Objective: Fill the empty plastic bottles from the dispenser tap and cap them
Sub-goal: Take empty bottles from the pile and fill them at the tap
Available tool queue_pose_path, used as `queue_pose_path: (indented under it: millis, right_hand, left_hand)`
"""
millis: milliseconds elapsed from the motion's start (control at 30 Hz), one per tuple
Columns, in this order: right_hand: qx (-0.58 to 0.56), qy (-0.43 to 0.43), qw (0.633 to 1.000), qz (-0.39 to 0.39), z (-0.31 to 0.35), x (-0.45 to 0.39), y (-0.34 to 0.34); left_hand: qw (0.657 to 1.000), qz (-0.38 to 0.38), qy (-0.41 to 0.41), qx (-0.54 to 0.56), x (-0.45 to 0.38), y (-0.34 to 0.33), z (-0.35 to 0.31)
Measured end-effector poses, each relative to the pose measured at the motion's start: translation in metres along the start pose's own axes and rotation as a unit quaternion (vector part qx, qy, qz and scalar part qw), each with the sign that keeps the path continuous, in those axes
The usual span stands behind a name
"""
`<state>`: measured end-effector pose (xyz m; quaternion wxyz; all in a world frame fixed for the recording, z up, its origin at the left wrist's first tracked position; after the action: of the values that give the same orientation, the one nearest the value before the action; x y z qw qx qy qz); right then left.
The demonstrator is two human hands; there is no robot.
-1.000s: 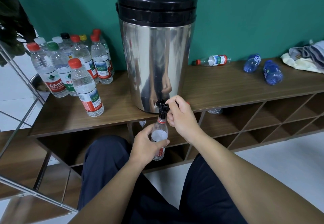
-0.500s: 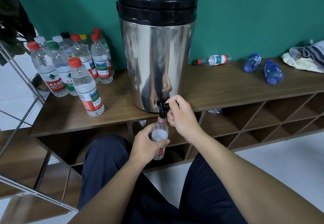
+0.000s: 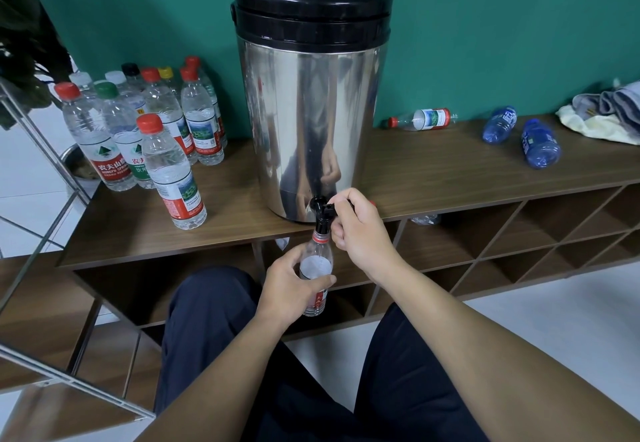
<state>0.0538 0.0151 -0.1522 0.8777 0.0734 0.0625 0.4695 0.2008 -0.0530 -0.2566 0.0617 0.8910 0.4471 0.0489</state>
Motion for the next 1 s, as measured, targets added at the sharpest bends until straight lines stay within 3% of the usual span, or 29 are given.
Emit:
queue_pose_path:
  millis: [1000]
  right_hand:
    - [0.002, 0.003, 1.000, 0.006, -0.0009, 0.0000, 0.0015]
  left_hand:
    - [1.000, 0.001, -0.007, 0.011, 0.0013, -0.0009, -0.0022]
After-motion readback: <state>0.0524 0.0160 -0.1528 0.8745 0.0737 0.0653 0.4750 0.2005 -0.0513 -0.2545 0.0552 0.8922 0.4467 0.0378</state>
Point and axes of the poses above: each hand's wrist, its own x-axis away from the middle knuckle, its own y-axis out of the back of the hand, z = x × y, the point moved 1 cm from there along -x, towards the middle knuckle, and after that the axes turned 6 degrees about x, right-handed, at the moved point
